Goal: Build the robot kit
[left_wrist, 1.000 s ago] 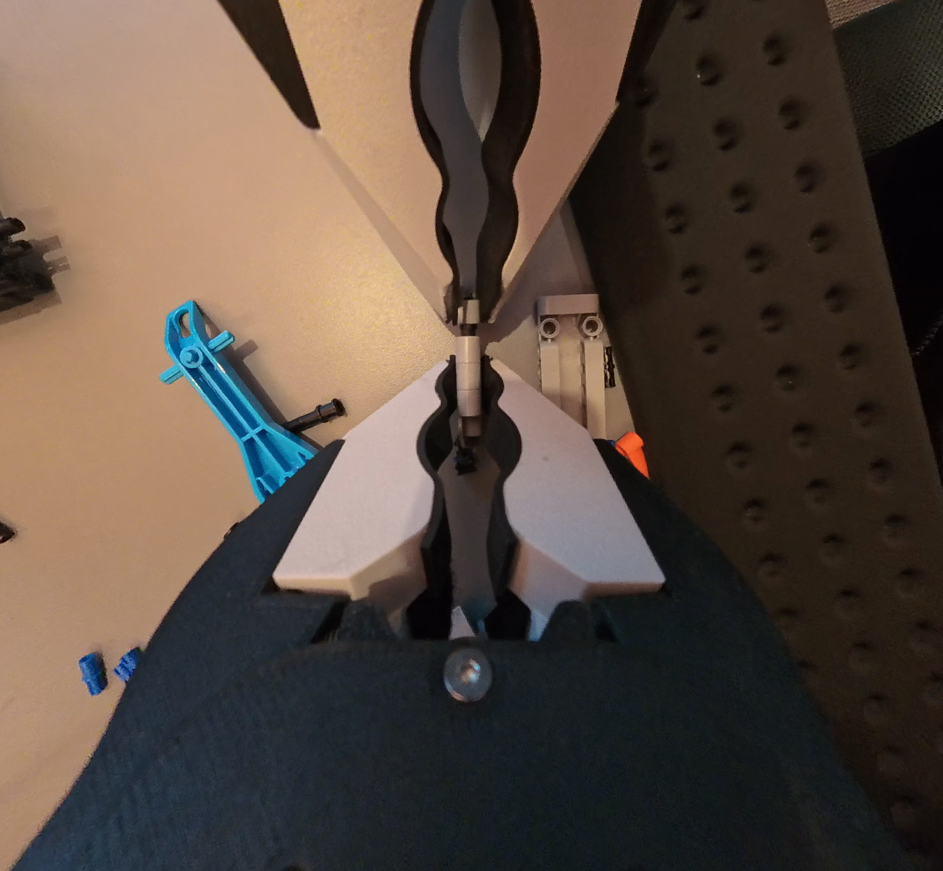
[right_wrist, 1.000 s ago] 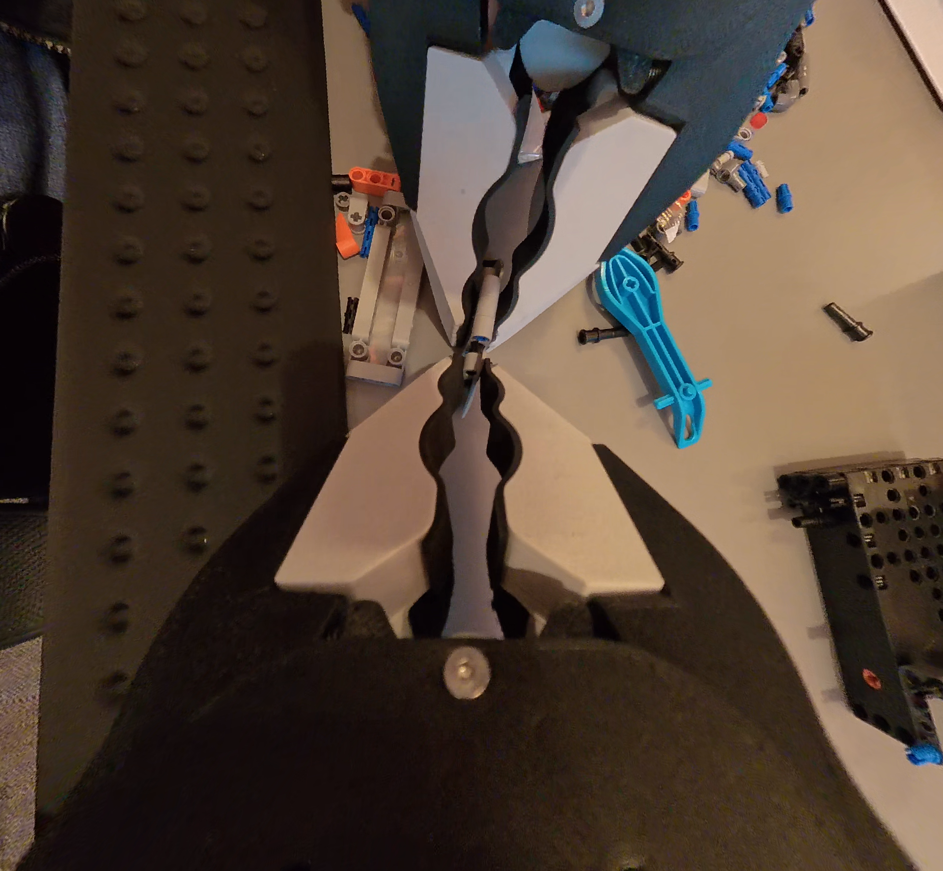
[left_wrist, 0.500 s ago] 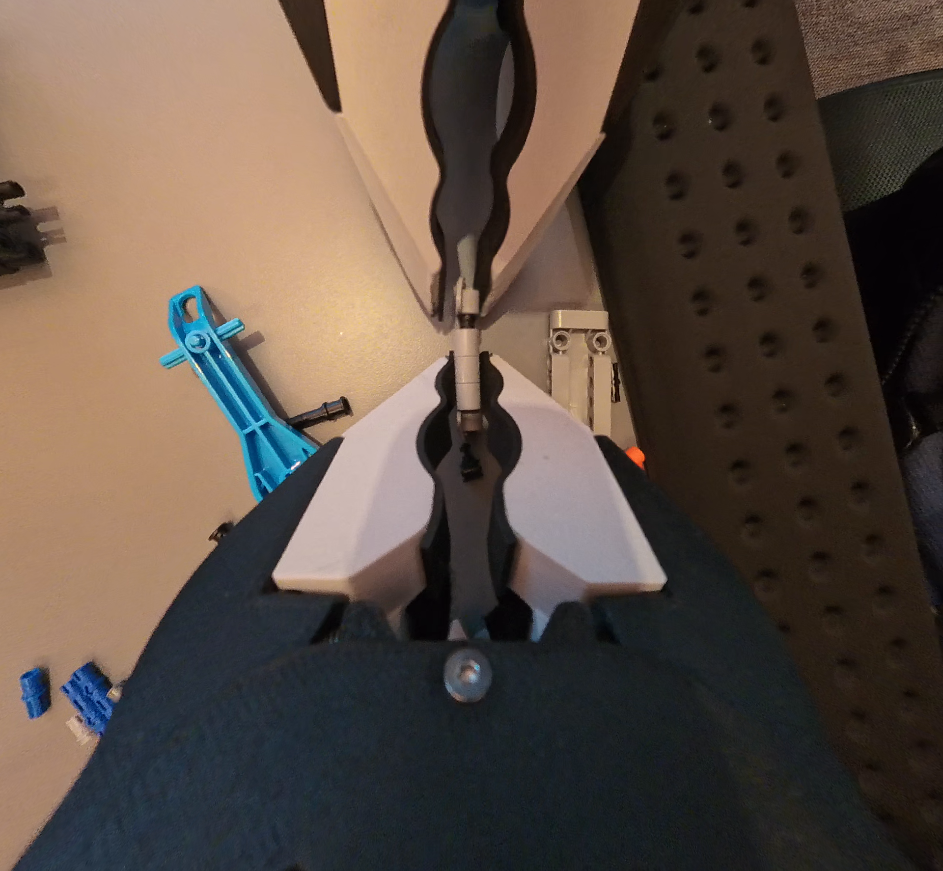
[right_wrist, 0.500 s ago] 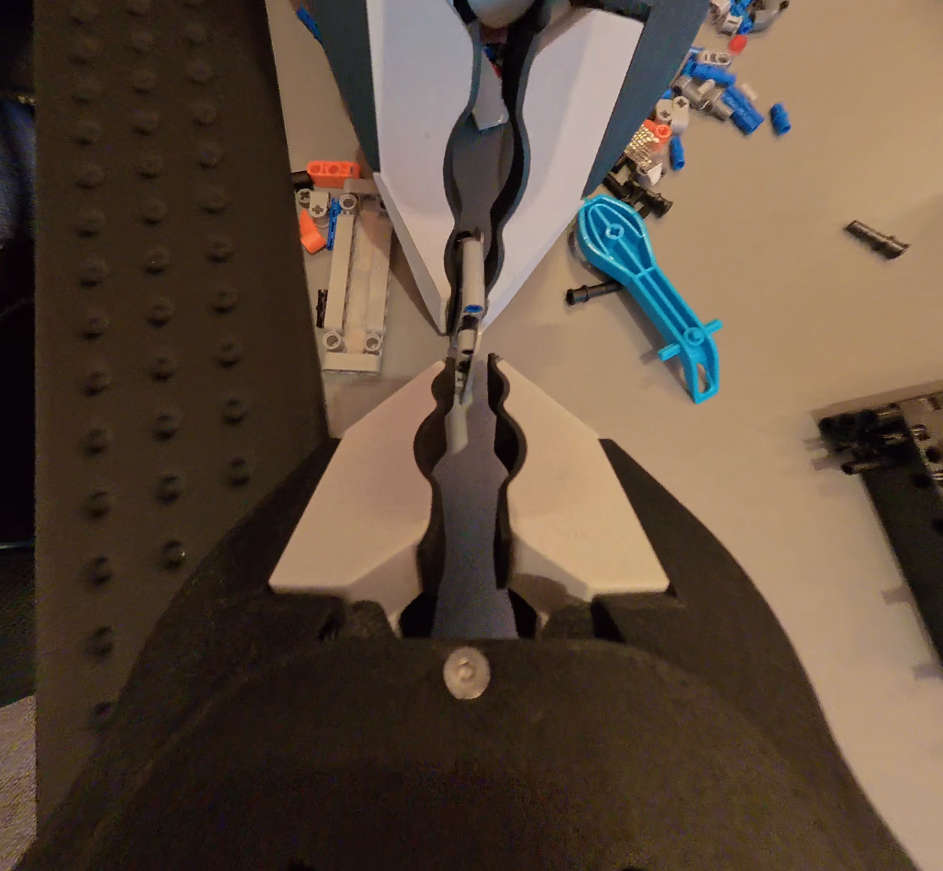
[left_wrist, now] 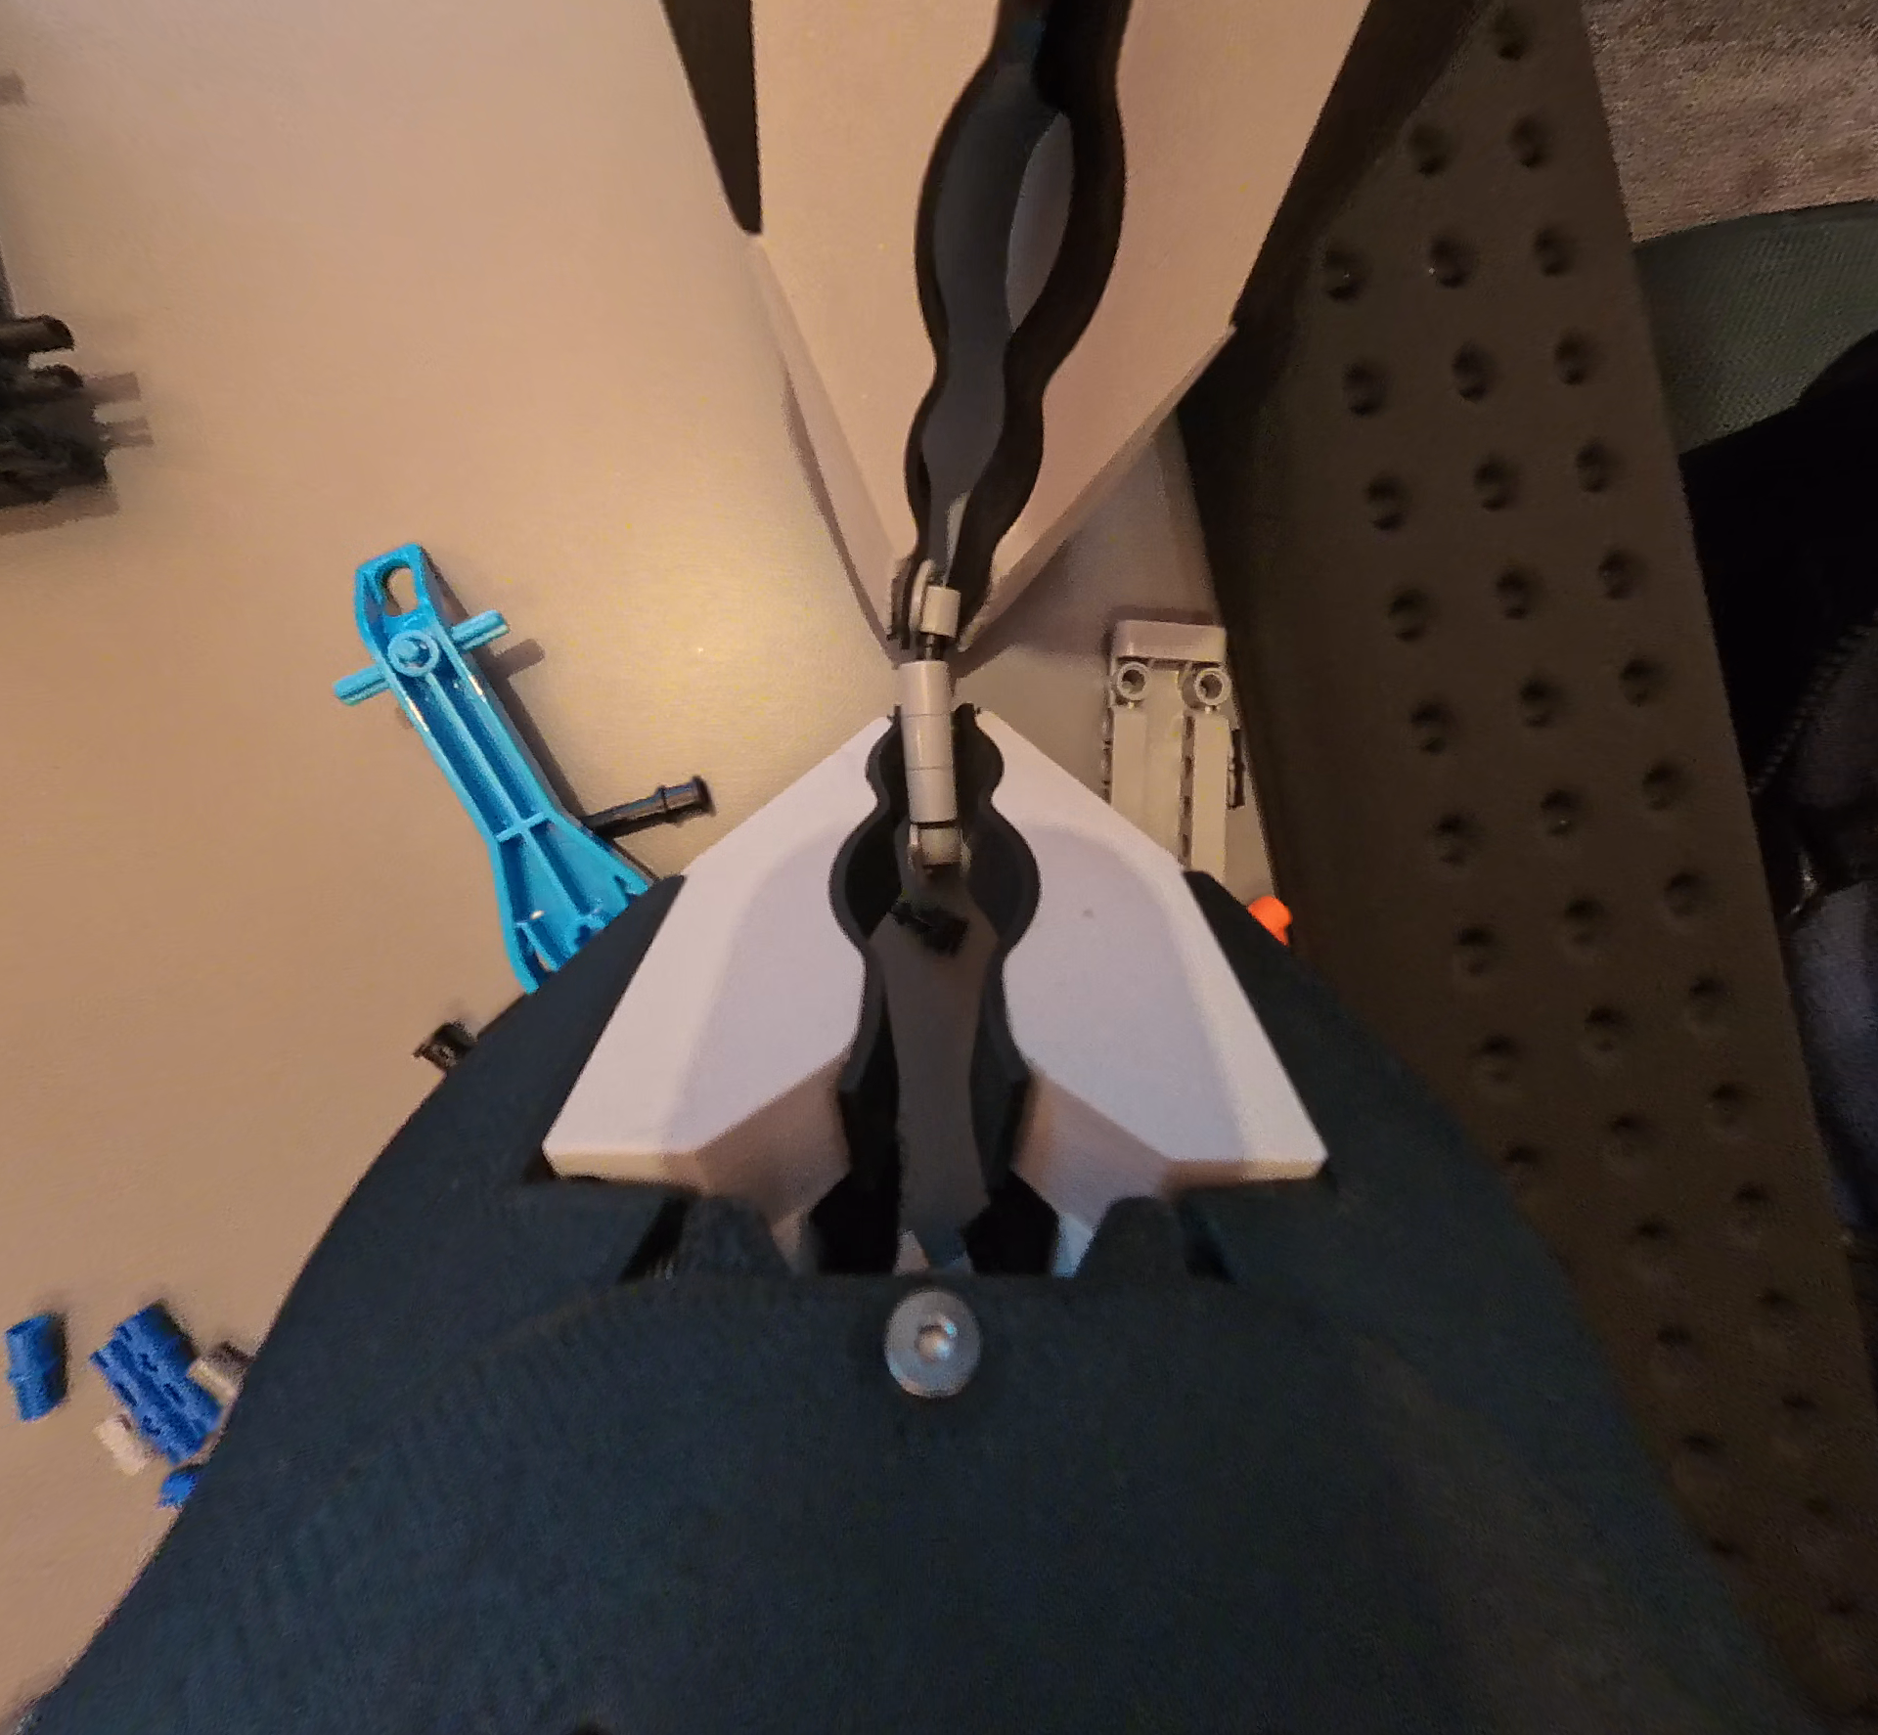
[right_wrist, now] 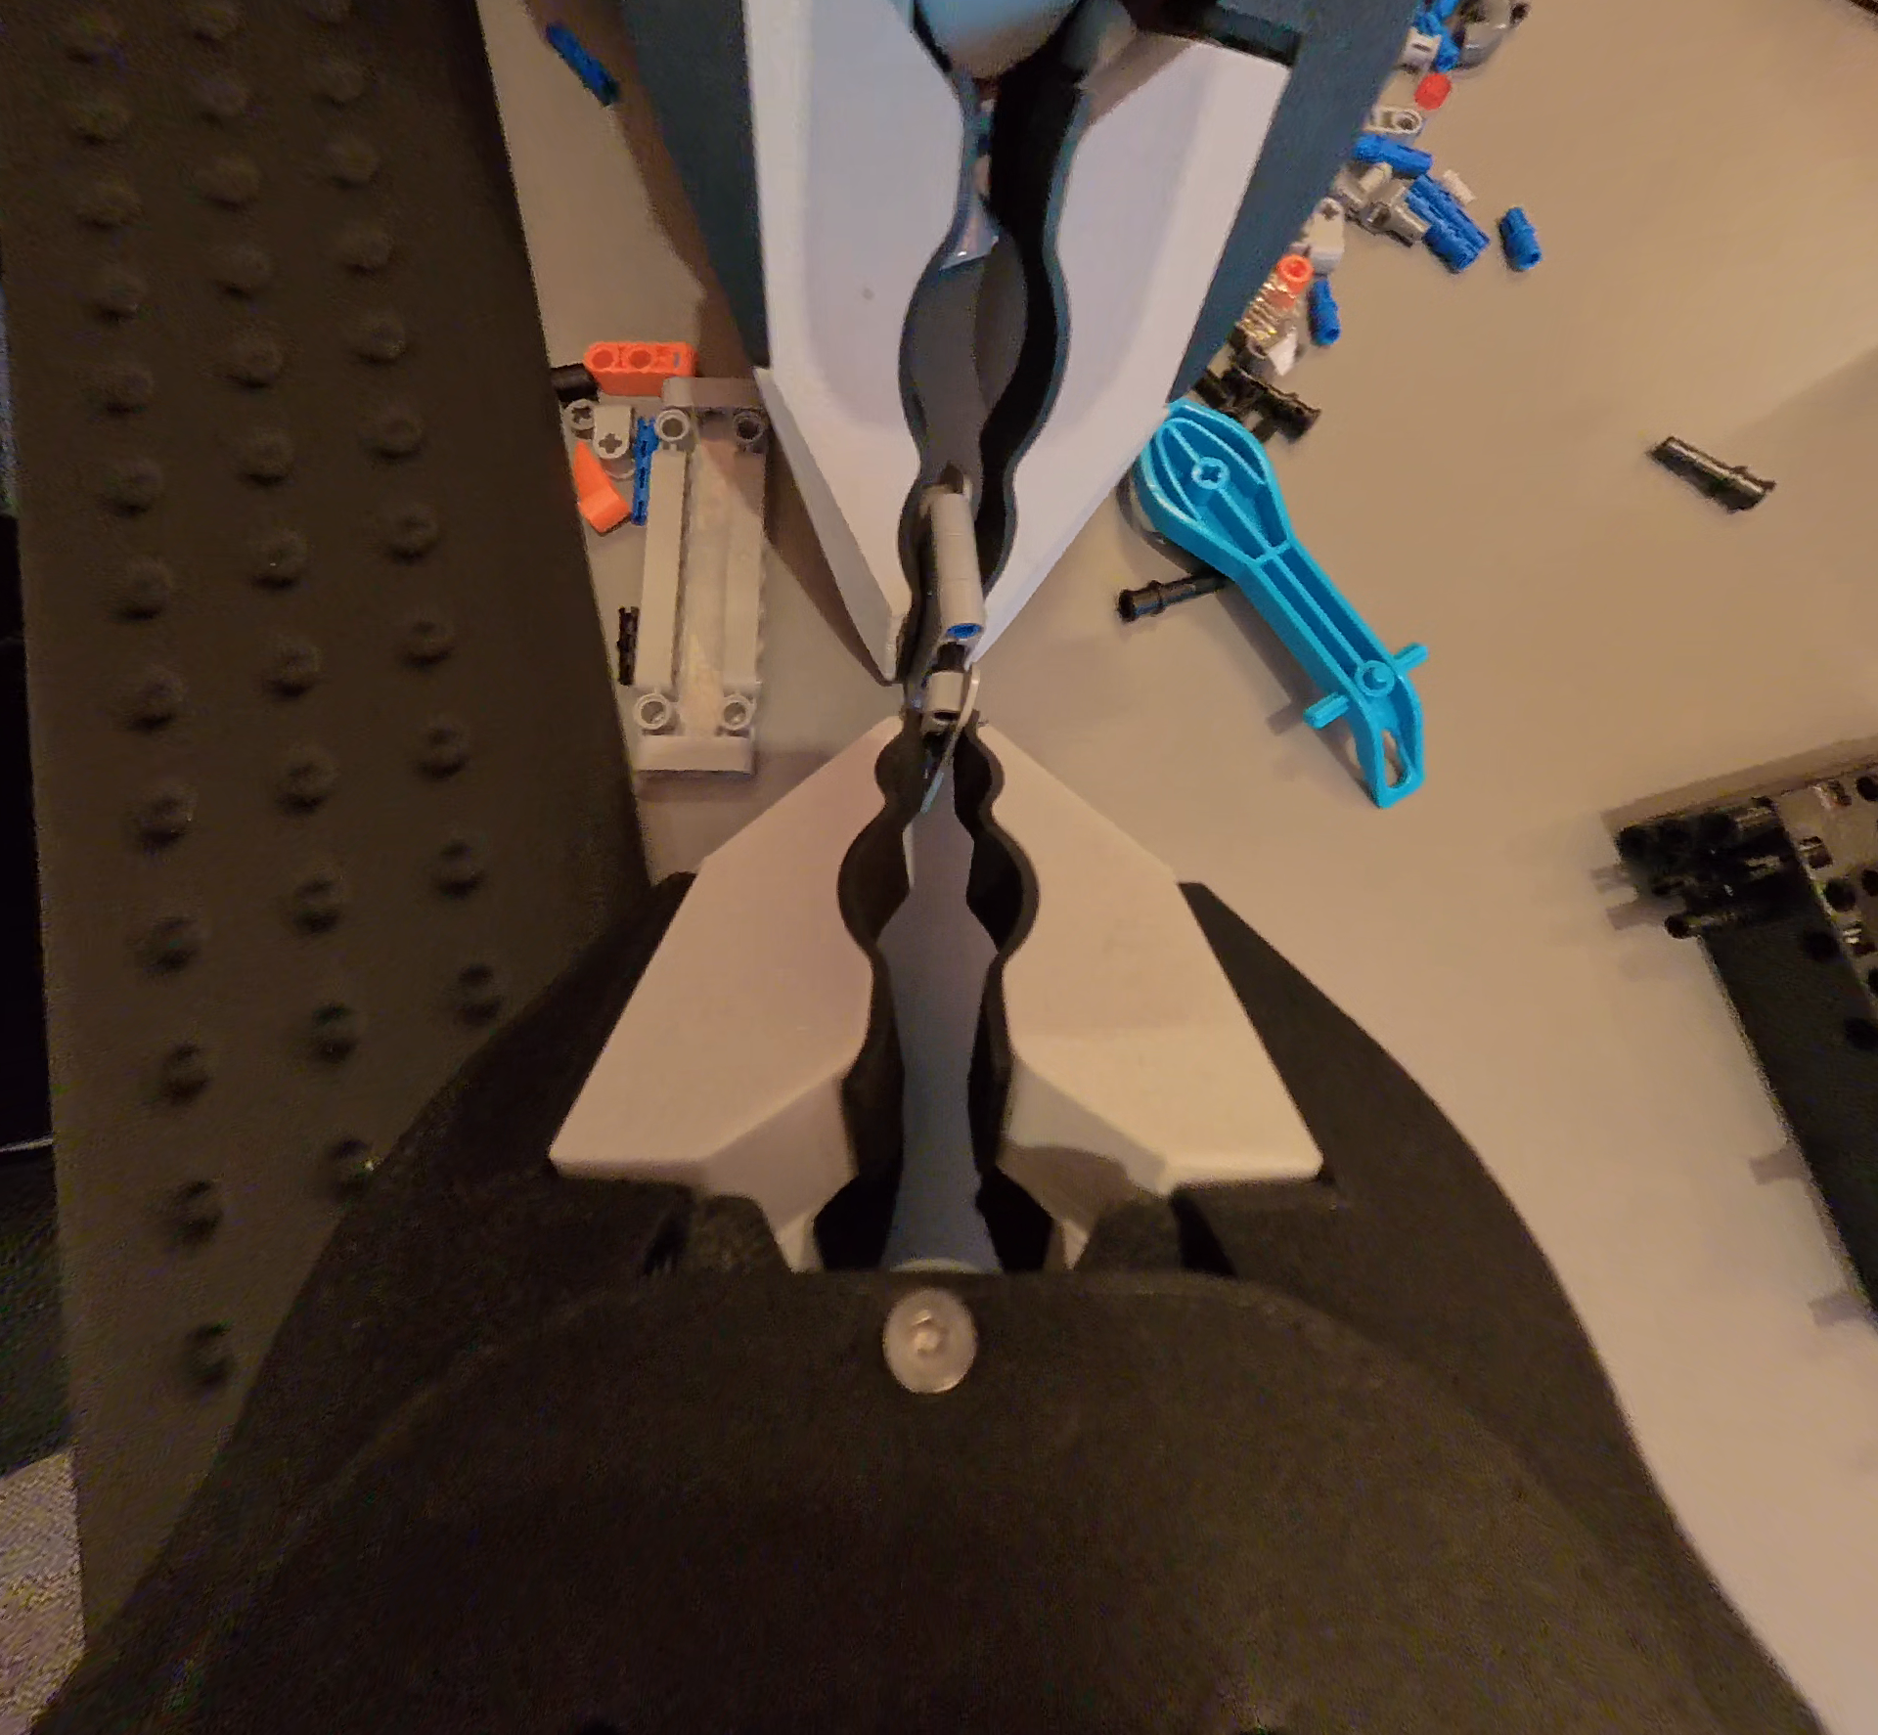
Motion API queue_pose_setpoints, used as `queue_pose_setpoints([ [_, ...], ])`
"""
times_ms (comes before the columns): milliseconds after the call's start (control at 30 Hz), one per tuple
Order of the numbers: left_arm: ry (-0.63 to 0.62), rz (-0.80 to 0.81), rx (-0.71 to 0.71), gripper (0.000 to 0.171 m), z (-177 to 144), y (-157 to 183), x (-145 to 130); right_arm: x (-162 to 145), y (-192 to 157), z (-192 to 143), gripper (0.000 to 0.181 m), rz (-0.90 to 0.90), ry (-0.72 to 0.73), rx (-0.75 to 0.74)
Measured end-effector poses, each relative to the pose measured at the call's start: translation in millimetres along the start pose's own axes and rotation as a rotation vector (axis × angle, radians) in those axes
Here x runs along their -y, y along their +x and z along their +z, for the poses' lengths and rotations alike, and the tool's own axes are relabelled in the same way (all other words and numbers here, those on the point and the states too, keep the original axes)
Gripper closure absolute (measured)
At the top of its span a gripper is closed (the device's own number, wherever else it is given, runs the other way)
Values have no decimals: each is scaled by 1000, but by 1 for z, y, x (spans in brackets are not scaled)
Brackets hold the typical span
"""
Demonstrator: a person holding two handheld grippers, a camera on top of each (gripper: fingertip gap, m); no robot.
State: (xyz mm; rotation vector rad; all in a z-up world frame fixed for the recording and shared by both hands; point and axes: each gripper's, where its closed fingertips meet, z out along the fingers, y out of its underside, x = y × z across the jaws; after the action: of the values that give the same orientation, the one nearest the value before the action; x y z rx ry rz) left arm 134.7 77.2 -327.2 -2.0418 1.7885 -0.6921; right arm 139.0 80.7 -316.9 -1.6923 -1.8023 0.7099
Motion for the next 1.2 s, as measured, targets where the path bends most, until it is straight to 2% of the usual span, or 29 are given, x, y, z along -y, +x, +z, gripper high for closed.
queue_pose_setpoints([
  [267,-5,-5,-9,168,0,1,-1,1,-1,1,179,-43,-13,-28],
  [733,-30,103,-25,168,1,2,0,-1,-2,0,178,-165,-29,134],
  [800,-27,112,-35,168,1,3,0,-2,-4,0,178,-159,-28,170],
  [1200,-5,61,-58,168,1,2,2,1,-4,0,178,-72,4,164],
])
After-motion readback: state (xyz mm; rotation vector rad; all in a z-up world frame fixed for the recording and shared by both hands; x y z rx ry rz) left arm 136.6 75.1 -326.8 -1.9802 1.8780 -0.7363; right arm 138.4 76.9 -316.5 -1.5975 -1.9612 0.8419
